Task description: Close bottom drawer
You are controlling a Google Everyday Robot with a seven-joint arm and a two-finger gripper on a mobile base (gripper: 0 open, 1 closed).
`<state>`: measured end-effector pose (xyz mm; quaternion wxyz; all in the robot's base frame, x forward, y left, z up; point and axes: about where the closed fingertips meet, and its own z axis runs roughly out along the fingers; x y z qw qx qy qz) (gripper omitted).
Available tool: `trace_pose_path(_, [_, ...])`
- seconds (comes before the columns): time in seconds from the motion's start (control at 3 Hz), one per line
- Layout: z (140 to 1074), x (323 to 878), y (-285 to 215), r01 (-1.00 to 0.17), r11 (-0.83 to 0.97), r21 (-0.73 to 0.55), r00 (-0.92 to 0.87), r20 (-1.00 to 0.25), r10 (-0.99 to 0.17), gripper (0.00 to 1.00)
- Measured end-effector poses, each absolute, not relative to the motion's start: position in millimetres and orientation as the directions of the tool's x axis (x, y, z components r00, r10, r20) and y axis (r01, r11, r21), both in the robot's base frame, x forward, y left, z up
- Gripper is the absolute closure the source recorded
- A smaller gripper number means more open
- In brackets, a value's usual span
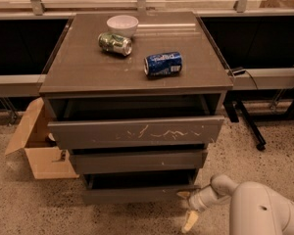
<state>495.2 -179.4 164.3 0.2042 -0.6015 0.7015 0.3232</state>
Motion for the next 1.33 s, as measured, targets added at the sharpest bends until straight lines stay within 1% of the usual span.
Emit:
trace_pose_path(0.33, [166,531,-199,-0.976,0.094,0.195,-0.202,-0.668,-0.716,0.00])
trace_pose_path(0.67, [172,552,-212,-0.979,0.110,0.170,-0.197,-0.670,-0.716,0.00])
trace_pose_path(1.0, [185,556,-218,-0.985,0.107,0.134,-0.170,-0.684,-0.710,0.00])
trace_pose_path(1.33, [204,500,-198,-0.990,-0.012,0.142,-0.104,-0.774,-0.624,0.00])
